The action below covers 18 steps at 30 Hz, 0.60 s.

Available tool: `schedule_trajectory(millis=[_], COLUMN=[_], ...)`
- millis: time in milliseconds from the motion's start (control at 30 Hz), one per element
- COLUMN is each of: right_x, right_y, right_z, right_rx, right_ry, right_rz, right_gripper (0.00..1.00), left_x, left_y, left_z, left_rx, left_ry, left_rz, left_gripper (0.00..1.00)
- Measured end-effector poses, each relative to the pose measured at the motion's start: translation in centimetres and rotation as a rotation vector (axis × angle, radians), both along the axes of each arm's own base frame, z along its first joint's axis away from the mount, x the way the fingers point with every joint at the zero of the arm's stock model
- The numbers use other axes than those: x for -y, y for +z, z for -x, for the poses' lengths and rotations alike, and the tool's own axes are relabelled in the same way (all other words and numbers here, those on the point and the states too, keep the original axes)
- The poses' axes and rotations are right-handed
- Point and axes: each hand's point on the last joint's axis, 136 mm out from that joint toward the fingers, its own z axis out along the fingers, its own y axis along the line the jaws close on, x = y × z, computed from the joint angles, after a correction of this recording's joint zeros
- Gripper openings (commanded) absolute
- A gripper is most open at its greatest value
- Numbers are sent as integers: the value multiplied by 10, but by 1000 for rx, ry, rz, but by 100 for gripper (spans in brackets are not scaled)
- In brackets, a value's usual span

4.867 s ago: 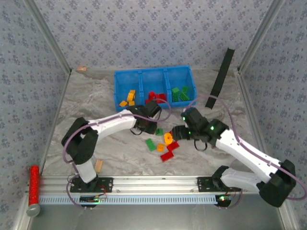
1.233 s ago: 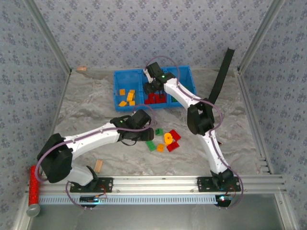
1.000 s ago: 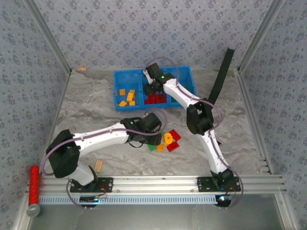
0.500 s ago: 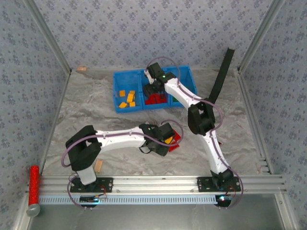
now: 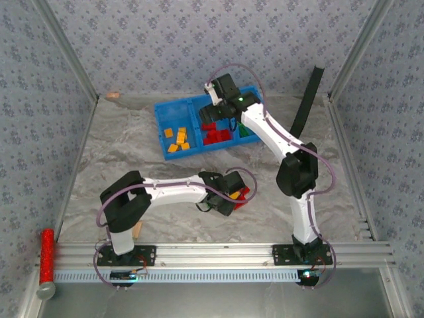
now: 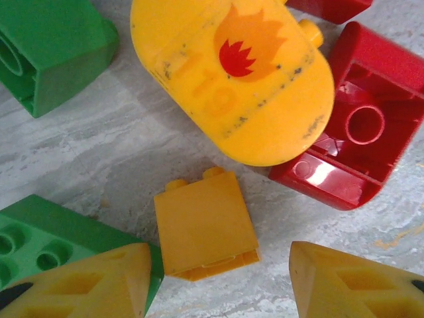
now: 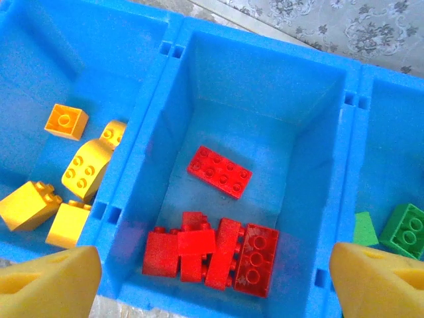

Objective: Sort the legos into containers by color
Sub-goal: Pick up the lego from the middle-left of the table.

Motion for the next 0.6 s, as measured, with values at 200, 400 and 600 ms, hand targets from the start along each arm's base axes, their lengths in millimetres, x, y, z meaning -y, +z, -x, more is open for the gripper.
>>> schedule_trajectory(millis=[200,400,600], right_x=[16,50,102], right_y=[-3,11,50], right_z=[20,47,83], right_rx=[-18,-19,52], right_ry=[-17,-78,-195], right_rz=[16,12,-30], right_gripper=[86,83,85], left_x=[1,4,5], left_y=[-4,-10,-11], left_z=[-3,-5,-5], left_rx=[12,15,12], left_ry=[-5,-13,-13], left_rz=[-7,-17,-20], left_gripper=[55,39,28])
